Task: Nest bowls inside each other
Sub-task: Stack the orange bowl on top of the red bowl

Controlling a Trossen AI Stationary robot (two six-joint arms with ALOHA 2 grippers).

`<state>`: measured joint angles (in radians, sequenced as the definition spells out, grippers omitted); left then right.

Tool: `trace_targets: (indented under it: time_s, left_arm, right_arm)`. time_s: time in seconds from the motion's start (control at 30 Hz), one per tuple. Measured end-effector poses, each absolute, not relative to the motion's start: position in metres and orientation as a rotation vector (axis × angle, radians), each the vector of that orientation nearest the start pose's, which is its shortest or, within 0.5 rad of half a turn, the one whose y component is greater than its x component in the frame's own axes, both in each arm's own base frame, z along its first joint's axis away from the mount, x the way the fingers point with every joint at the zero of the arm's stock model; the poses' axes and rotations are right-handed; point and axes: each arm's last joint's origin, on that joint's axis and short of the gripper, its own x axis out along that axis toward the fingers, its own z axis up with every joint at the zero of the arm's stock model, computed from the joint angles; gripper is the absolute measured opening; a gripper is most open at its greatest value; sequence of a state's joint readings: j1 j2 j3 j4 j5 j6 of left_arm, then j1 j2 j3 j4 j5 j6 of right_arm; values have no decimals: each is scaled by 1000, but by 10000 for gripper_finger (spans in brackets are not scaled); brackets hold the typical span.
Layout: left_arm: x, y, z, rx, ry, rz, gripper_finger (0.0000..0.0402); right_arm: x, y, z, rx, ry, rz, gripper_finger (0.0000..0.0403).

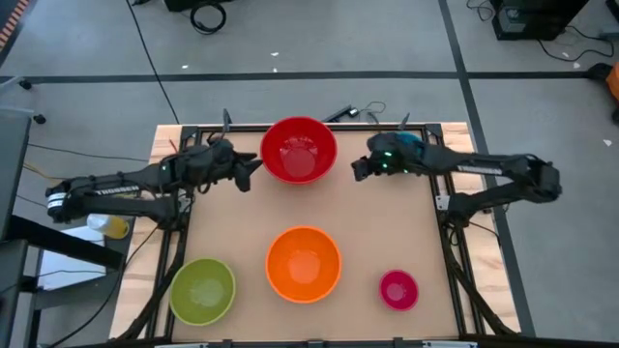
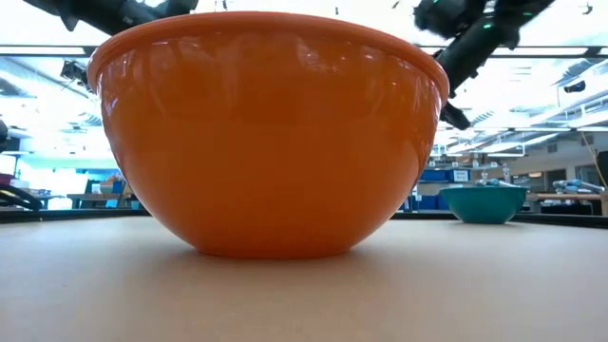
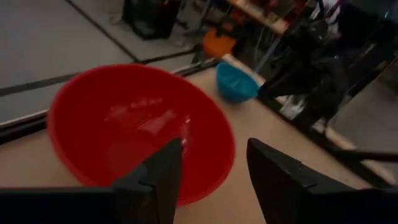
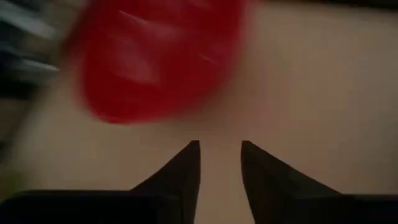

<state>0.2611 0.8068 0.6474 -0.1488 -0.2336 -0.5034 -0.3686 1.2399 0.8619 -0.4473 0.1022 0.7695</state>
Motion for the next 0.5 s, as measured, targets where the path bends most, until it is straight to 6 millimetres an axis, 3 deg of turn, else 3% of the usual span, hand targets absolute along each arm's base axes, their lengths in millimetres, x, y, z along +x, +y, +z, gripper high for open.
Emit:
trace_targets:
  time_s: [0.1, 0.3, 0.4, 0.5]
  left_arm:
    - [172, 57, 287, -509, 231, 551, 187]
    - [168, 57, 278, -512, 335, 560, 188]
    - [166, 57, 275, -479, 377, 565, 188]
    - [166, 57, 275, -423, 390, 559, 188]
  right_arm:
    - [230, -100, 244, 804, 815, -944, 143]
    - [226, -112, 250, 767, 982, -1138, 159]
    - [228, -118, 252, 816, 996, -1052, 160]
    - [245, -121, 254, 885, 885, -773, 160]
